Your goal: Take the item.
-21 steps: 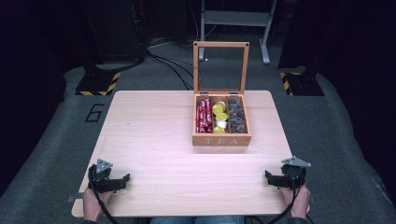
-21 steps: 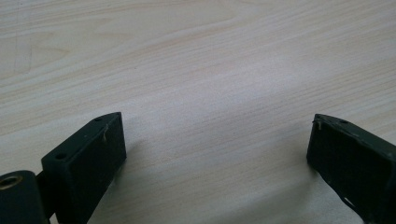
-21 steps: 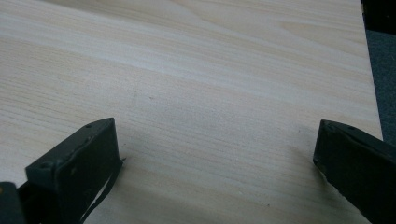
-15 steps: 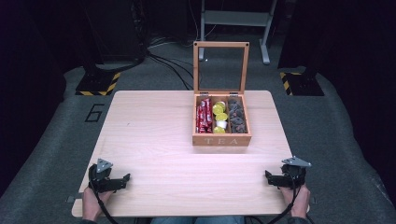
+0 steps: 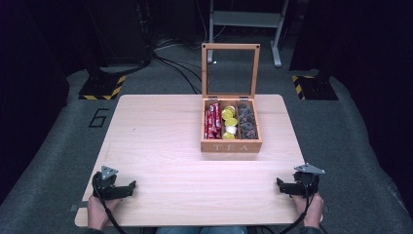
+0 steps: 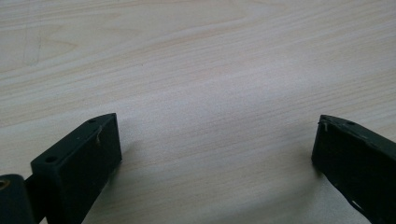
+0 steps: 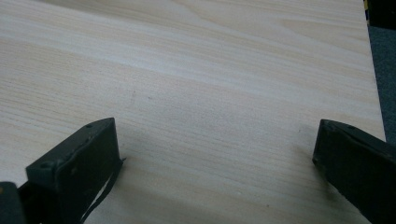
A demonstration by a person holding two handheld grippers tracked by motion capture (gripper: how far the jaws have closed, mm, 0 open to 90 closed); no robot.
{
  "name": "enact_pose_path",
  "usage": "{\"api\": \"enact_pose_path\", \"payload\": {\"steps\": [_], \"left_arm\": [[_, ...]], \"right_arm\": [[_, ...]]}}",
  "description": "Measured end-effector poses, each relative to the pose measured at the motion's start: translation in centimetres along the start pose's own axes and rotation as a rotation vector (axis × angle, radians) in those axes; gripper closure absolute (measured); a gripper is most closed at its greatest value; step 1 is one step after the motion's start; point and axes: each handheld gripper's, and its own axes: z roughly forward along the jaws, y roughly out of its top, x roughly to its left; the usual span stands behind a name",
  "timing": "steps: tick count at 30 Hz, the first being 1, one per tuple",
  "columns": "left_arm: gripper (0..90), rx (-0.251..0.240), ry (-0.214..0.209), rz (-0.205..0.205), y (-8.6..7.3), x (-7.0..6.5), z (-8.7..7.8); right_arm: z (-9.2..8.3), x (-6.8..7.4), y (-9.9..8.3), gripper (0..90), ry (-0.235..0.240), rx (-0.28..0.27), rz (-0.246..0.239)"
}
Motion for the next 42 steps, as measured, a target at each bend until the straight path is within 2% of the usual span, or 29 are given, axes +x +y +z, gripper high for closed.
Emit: {"api": "enact_pose_path", "payload": {"steps": [5,6,8,9,18,28,33,38,42], "left_arm": [[0.0,0.027,-0.019,0.019,0.6,-0.3,0.2],[0.0,0.024,-0.043,0.008,0.8,-0.3,0.3],[0.1,0.027,-0.060,0.005,1.1,-0.2,0.3],[0.1,0.023,-0.076,0.005,1.5,-0.3,0.3],[0.1,-0.011,-0.120,-0.001,2.9,-1.0,-0.1],[0.3,-0.022,-0.151,0.042,5.0,-2.8,-0.2],[0.8,-0.021,-0.166,0.078,6.4,-3.9,-0.2],[1.1,-0.038,-0.175,0.088,7.3,-4.5,-0.2],[1.5,-0.043,-0.197,0.096,8.1,-5.1,0.0]], "right_arm": [[0.0,0.0,0.0,0.0,0.000,-0.001,0.000],[0.0,0.0,0.0,0.0,0.000,-0.001,0.000],[0.0,0.0,0.0,0.0,0.000,-0.001,0.000],[0.0,0.0,0.0,0.0,0.000,-0.001,0.000],[0.0,0.0,0.0,0.0,0.000,-0.001,0.001],[0.0,0.0,0.0,0.0,-0.001,-0.003,-0.002],[0.0,0.0,0.0,0.0,0.000,-0.001,0.001],[0.0,0.0,0.0,0.1,0.001,0.000,0.001],[0.0,0.0,0.0,0.1,0.001,-0.001,0.003]]}}
